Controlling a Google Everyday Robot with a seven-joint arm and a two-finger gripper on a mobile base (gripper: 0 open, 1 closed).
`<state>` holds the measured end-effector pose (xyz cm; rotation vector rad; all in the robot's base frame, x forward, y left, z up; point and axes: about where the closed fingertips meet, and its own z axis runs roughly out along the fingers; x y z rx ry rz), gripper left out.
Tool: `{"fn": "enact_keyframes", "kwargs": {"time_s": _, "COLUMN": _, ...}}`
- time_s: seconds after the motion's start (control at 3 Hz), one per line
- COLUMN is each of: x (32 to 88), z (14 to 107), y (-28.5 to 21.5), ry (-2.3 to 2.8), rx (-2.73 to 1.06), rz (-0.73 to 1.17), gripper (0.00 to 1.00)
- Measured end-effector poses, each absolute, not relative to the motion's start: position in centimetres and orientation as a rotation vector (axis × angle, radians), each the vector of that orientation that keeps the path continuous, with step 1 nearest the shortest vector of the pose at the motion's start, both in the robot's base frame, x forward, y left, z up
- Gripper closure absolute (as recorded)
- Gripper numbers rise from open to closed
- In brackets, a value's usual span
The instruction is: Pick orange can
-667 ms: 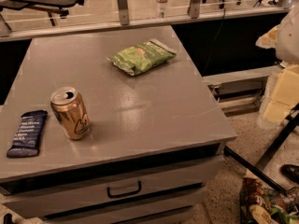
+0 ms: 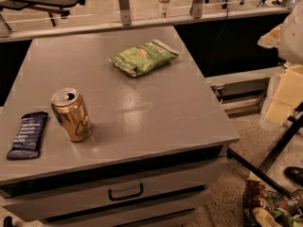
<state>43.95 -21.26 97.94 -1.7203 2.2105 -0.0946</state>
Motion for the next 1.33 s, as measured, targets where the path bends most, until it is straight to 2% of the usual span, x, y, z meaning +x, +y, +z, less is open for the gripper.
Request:
{"fn": "enact_keyframes", "kwargs": {"time_s": 0.33, "x": 45.1, "z": 97.9, "y": -17.7, "ry": 2.119, "rx": -1.738, "rz": 0.049, "gripper": 0.00}}
{"fn": "enact_keyframes", "kwargs": {"time_s": 0.67, "x": 46.2, "z": 99.4, "y": -2.2, "ry": 1.722, "rx": -1.908, "rz": 0.367, "gripper": 0.00}}
{"fn": "enact_keyframes", "kwargs": {"time_s": 1.0, "x": 44.9, "z": 100.7, "y": 7.4, "ry": 1.474, "rx": -2.009, "rz": 0.496, "gripper": 0.00}}
{"fn": "enact_keyframes", "kwargs": {"time_s": 1.33, "x": 45.0, "z": 100.5, "y": 7.5, "ry": 1.468, "rx": -2.005, "rz": 0.500, "gripper": 0.00}}
